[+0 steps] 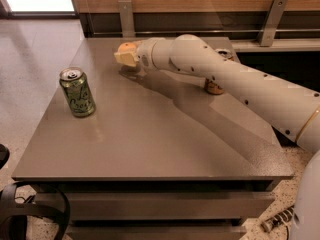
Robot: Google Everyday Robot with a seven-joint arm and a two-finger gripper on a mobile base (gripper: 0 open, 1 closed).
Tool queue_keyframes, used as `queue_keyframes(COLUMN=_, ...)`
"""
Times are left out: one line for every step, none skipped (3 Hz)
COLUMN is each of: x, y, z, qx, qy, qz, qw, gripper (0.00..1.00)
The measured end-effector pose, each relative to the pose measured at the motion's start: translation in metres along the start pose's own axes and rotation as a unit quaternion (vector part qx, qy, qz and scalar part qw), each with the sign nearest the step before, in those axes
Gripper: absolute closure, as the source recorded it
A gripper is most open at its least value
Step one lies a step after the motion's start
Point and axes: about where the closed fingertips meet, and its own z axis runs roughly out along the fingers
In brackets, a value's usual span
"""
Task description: Pick orange
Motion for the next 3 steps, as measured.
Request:
queue_keyframes(x=-0.035, y=-0.002, z=-0.018, qx=0.002, qy=-0.020, qz=-0.029, qw=0.9994, gripper=1.00)
queue_keyframes(x=-0.071, y=-0.003, z=-0.041, qx=0.006, qy=-0.048, qz=-0.059, qw=0.9971, gripper=1.00)
queue_keyframes(x=-0.091, y=-0.004, z=-0.057, qx=-0.003, qy=-0.081, qz=-0.072, qw=0.9941, gripper=1.00)
